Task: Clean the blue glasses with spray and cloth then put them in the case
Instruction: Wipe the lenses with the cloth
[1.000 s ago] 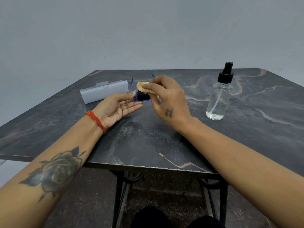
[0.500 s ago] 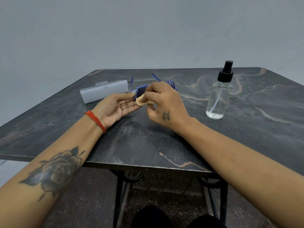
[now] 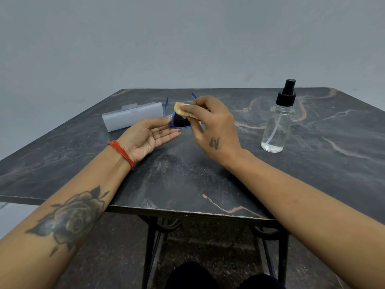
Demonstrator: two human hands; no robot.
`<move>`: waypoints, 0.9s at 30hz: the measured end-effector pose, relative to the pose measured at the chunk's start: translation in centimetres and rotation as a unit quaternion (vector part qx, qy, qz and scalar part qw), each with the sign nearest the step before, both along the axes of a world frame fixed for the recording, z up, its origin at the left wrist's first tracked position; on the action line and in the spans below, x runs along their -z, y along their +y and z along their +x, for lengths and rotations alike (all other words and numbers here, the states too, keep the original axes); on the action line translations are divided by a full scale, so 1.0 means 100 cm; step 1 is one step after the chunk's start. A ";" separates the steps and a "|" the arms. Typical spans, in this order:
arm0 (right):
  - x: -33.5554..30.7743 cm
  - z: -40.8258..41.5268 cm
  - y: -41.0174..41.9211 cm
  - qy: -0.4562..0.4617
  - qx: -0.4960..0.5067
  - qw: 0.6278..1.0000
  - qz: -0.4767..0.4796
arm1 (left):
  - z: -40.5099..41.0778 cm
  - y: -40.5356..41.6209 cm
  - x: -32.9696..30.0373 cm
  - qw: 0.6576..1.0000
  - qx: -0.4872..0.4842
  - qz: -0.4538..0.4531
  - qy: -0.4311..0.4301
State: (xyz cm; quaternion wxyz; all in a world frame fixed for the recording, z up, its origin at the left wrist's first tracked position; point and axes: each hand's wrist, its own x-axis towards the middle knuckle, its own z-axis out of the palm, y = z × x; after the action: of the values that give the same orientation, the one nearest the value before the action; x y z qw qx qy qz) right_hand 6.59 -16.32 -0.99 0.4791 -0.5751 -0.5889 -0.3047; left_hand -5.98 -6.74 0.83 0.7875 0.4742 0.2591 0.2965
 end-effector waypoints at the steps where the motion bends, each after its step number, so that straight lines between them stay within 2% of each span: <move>1: 0.000 -0.001 0.000 -0.013 -0.009 1.000 -0.003 | 0.000 0.000 0.000 1.000 0.003 0.003 0.001; 9: 0.004 -0.004 0.001 -0.105 -0.064 0.992 -0.032 | 0.000 0.001 0.001 1.000 0.020 0.015 -0.011; 13: 0.004 -0.002 0.000 -0.103 -0.074 0.991 -0.049 | 0.000 0.003 0.001 1.000 0.014 0.028 -0.002; 17: 0.002 0.002 -0.002 -0.075 -0.043 0.994 -0.066 | -0.001 0.005 0.002 0.999 -0.003 0.042 0.001; 19: 0.000 0.006 -0.004 -0.043 -0.024 0.998 -0.044 | 0.000 0.007 0.002 0.998 -0.021 0.062 0.004; 21: -0.005 0.010 -0.007 0.031 -0.015 0.999 -0.008 | 0.000 0.008 0.003 0.995 -0.040 0.091 0.007; 24: -0.016 0.012 -0.011 0.156 -0.004 0.987 0.033 | 0.000 0.010 0.004 0.987 -0.065 0.145 0.017; 27: -0.024 0.015 -0.014 0.225 0.022 0.973 0.050 | -0.001 0.010 0.005 0.975 -0.096 0.198 0.016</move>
State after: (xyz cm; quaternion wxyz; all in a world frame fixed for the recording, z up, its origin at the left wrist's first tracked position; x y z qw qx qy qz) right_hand 8.11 -17.73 1.41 0.6209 -0.6167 -0.4375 -0.2070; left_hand -6.03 -5.78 0.29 0.6413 0.5984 0.2525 0.4085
